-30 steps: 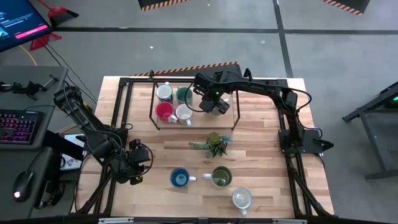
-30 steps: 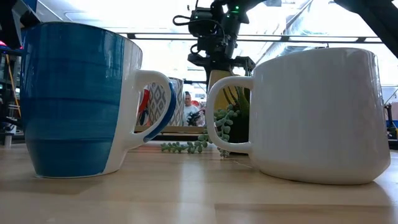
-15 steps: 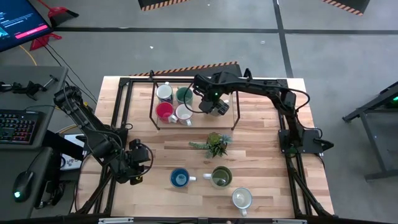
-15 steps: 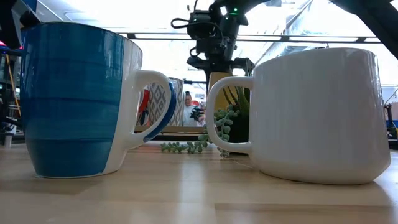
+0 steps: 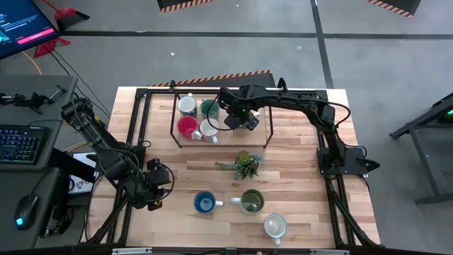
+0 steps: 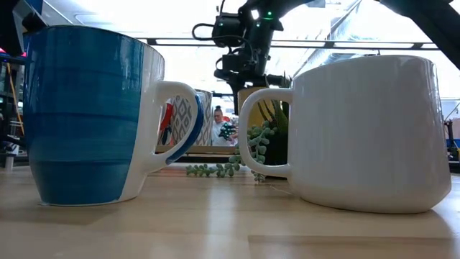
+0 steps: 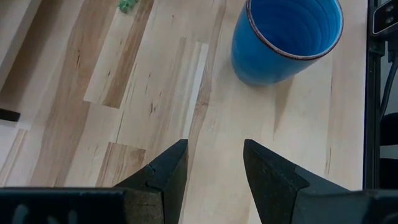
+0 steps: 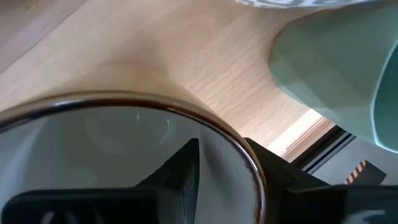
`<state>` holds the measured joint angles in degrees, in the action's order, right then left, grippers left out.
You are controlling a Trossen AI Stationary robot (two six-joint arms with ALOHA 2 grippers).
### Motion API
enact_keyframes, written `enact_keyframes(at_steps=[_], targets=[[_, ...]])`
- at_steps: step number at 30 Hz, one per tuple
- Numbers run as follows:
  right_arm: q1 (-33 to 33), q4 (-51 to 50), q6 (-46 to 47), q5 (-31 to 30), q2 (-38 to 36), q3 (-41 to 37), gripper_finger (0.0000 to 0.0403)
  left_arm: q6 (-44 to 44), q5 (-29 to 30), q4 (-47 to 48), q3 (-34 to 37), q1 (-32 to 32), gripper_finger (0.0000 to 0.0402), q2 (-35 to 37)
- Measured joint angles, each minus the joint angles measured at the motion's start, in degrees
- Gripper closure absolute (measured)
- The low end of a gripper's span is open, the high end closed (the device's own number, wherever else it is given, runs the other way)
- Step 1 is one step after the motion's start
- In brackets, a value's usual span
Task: Place coffee mugs
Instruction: Put the yellow mug on the shelf
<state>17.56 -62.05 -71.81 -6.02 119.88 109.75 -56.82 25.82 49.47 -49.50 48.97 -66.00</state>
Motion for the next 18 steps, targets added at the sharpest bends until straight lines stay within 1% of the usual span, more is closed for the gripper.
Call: enact_keyframes(at_steps=[6,9,14,18], targets=[[0.0,-0.2,1.6,0.0,-0.4,0.0,0.0305,0.0,0.0,0.0,0.0,0.0,0.0255,0.0],[0.0,-1.2,2.8,-1.5,-0.4,0.4,0.0304,0.0,0.0,0.0,0.0,0.0,0.0255,0.0],[-0.1,-4.4,2.9,-2.3,-0.4,4.3,0.0304,0.0,0.0,0.0,0.0,0.0,0.0255,0.0],[-0.3,-7.3,3.6,0.2,-0.4,8.7,0.0304,0.0,0.0,0.0,0.0,0.0,0.0255,0.0]])
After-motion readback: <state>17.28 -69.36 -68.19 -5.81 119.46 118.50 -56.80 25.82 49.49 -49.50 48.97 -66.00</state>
